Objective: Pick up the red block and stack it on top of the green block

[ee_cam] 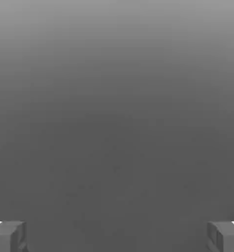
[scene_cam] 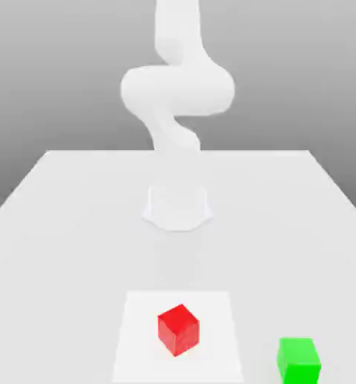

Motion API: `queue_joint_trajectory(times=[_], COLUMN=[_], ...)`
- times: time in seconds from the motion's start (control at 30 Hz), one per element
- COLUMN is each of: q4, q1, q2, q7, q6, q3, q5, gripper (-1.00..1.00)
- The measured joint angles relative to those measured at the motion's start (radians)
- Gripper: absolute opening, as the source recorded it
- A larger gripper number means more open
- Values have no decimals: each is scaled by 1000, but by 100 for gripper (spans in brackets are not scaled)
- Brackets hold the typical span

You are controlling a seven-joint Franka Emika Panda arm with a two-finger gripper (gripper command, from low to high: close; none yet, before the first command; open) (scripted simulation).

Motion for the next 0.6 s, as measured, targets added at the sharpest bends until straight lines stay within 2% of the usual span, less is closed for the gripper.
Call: queue_joint_trajectory(times=[0.33, 0.6], q4=[-148, -265], q1=[109, 141], q2=[370, 660], q7=[-286, -503], q6=[184, 330], q3=[-102, -126], q5=[40, 58], gripper=[0, 0])
